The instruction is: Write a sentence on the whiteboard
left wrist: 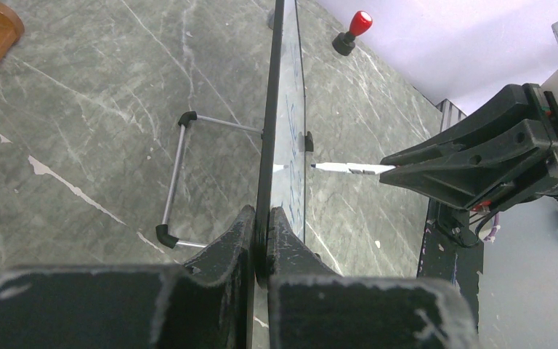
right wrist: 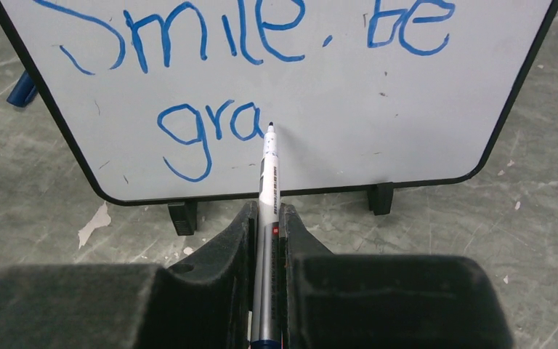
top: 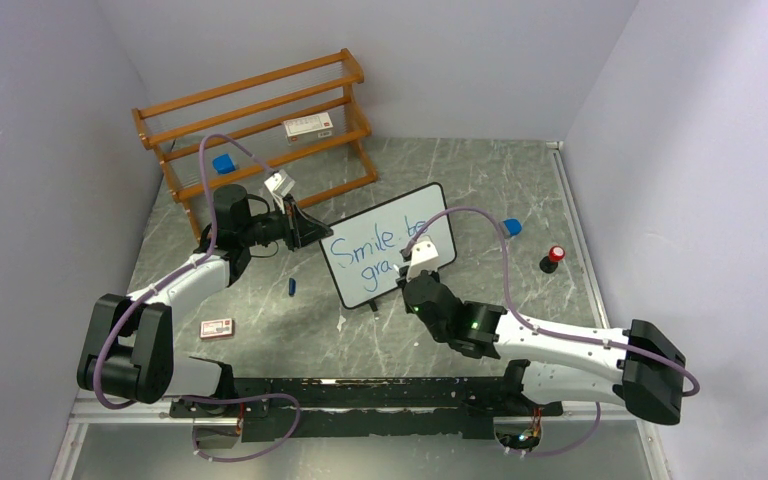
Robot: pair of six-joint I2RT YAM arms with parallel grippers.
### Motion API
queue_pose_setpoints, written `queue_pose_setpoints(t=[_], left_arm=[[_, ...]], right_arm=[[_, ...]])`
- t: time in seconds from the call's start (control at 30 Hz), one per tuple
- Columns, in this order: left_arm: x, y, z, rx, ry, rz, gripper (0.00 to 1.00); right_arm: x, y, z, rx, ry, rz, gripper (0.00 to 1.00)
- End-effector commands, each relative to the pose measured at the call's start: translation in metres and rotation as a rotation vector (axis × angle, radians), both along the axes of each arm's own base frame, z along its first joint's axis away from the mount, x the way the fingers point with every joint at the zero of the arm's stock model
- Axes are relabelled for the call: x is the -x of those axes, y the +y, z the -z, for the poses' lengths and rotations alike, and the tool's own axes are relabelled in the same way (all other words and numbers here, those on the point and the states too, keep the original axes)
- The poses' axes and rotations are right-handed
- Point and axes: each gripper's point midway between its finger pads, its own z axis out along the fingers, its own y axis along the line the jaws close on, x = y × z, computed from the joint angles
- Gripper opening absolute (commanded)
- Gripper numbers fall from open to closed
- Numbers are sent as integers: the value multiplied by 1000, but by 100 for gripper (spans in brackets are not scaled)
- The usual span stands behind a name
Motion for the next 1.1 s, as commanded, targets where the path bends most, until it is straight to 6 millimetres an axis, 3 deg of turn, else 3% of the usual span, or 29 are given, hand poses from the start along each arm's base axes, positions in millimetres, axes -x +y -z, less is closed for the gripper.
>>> queue_pose_setpoints(t=[0.0,1.07], left_arm=[[-5,3,13,-39,0,-9,5],[-4,3,11,-33,-1,-3,5]], right_arm=[[-6,-9,-7,-15,-35,49,0],[-13,2,2,-19,-29,48,0]])
